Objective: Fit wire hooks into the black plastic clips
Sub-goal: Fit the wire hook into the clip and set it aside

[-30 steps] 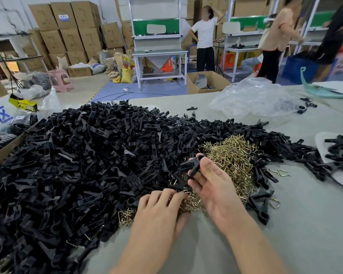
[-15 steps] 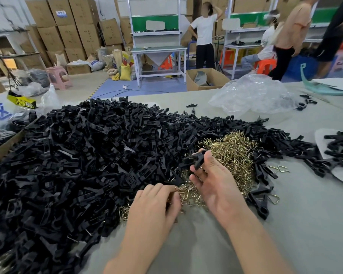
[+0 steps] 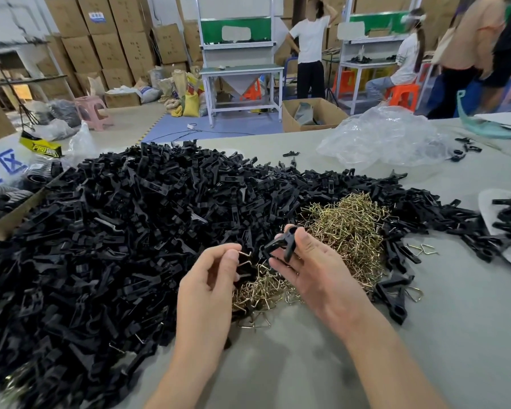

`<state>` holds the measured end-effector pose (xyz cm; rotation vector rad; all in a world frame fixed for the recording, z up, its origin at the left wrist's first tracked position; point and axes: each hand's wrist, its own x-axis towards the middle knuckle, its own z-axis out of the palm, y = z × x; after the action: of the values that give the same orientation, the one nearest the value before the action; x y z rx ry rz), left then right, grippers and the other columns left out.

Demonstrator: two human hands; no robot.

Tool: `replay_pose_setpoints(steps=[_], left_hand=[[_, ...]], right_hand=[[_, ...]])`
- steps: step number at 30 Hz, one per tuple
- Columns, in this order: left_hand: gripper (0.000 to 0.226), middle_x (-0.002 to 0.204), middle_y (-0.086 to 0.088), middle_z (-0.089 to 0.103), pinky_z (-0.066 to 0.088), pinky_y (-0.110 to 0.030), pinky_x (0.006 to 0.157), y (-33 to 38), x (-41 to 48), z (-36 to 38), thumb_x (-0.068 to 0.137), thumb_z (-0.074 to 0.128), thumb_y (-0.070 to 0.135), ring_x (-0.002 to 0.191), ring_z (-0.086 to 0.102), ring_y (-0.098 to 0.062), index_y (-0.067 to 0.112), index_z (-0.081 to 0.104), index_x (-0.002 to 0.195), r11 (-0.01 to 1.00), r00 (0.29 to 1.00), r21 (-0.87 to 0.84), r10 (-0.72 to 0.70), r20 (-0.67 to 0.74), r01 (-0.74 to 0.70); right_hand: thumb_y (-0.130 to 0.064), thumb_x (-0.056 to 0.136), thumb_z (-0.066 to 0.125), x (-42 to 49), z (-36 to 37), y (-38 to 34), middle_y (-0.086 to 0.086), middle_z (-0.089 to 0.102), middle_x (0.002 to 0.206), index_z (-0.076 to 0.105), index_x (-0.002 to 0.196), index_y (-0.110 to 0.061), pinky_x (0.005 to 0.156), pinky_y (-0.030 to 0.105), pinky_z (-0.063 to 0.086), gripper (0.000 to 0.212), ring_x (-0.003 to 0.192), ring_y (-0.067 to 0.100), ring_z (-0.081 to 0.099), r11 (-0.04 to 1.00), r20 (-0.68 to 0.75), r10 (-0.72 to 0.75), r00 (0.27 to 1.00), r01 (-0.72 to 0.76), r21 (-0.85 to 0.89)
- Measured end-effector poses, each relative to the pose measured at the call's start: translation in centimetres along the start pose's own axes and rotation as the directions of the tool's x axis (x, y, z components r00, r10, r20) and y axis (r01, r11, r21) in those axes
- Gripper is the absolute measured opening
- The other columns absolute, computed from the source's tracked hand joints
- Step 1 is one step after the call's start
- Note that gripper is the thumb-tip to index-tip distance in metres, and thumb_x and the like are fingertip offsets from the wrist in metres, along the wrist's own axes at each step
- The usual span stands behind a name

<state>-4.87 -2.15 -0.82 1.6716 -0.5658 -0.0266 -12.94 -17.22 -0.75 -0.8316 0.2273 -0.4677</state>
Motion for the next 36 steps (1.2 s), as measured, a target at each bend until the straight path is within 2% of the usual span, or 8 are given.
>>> replay_pose_setpoints(steps=[3,6,10,15,27,30,33,36], left_hand=[[0.012,0.08,0.003,0.073,0.053,-0.016,0.068,0.5,0.0,0.1,0.093,0.064,0.03,0.072,0.066,-0.008,0.031,0.076,0.094,0.965,0.987,-0.213,-0.136,0.092,0.152],[0.018,0.081,-0.006,0.072,0.056,-0.02,0.063,1.2,0.0,0.6,0.081,0.069,0.027,0.07,0.066,-0.014,0.012,0.075,0.087,0.835,0.939,-0.438,-0.251,0.235,0.333],[0.018,0.076,-0.008,0.069,0.055,-0.021,0.058,1.5,-0.3,0.7,0.078,0.068,0.03,0.064,0.063,-0.012,0.013,0.075,0.074,0.76,0.895,-0.492,-0.267,0.359,0.424],[0.023,0.071,-0.006,0.063,0.049,-0.021,0.054,1.5,-0.6,1.1,0.075,0.068,0.035,0.057,0.056,-0.011,0.013,0.071,0.069,0.783,0.889,-0.45,-0.278,0.364,0.429],[0.017,0.062,-0.003,0.062,0.051,-0.019,0.052,0.6,-0.4,1.6,0.072,0.071,0.031,0.052,0.056,-0.008,0.016,0.075,0.064,0.697,0.895,-0.564,-0.304,0.326,0.442],[0.022,0.065,-0.003,0.061,0.052,-0.021,0.057,0.5,-0.6,1.6,0.07,0.075,0.04,0.057,0.057,-0.009,0.018,0.074,0.068,0.736,0.91,-0.547,-0.245,0.333,0.398],[0.024,0.067,-0.004,0.063,0.051,-0.023,0.059,0.3,-0.8,1.8,0.072,0.082,0.042,0.059,0.058,-0.012,0.021,0.07,0.07,0.782,0.928,-0.525,-0.179,0.325,0.335],[0.019,0.065,0.001,0.063,0.048,-0.026,0.056,-0.1,-1.5,2.3,0.077,0.078,0.04,0.059,0.057,-0.012,0.025,0.067,0.075,0.909,0.953,-0.351,-0.13,0.273,0.225]], right_hand=[[-0.025,0.085,0.07,-0.1,0.3,0.2,0.012,0.073,0.104,0.077,0.1,-0.013,0.088,0.035,0.059,0.02,0.1,0.024,0.071,1.0,0.04,0.021,0.999,-0.021,0.015],[-0.021,0.085,0.066,-0.2,0.5,0.3,0.012,0.074,0.1,0.078,0.096,-0.012,0.081,0.031,0.06,0.018,0.093,0.021,0.073,0.997,0.051,0.025,0.998,-0.029,0.075],[-0.02,0.087,0.064,-0.3,0.5,0.4,0.014,0.074,0.101,0.079,0.096,-0.011,0.076,0.026,0.06,0.019,0.089,0.019,0.074,0.994,0.066,0.026,0.997,-0.033,0.108],[-0.016,0.094,0.059,-0.2,0.6,1.1,0.017,0.072,0.104,0.07,0.111,-0.007,0.078,0.03,0.059,0.022,0.086,0.023,0.072,0.994,0.144,0.032,0.989,-0.047,0.101],[-0.012,0.09,0.06,-0.1,0.8,1.6,0.019,0.072,0.107,0.064,0.114,-0.004,0.086,0.03,0.058,0.026,0.099,0.026,0.072,1.0,0.124,0.0,0.992,-0.002,0.013],[-0.013,0.09,0.058,-0.3,1.1,1.5,0.016,0.071,0.101,0.061,0.115,-0.004,0.077,0.03,0.06,0.027,0.089,0.023,0.071,1.0,0.135,-0.007,0.991,0.007,-0.004],[-0.019,0.094,0.053,-0.6,1.8,1.5,0.013,0.067,0.091,0.06,0.116,-0.006,0.053,0.033,0.05,0.027,0.067,0.021,0.061,1.0,0.135,0.011,0.991,-0.007,-0.031],[-0.029,0.094,0.051,-0.8,2.5,1.9,0.005,0.06,0.083,0.064,0.108,-0.014,0.059,0.035,0.041,0.024,0.063,0.016,0.052,0.998,0.057,0.031,0.998,-0.028,-0.047]])
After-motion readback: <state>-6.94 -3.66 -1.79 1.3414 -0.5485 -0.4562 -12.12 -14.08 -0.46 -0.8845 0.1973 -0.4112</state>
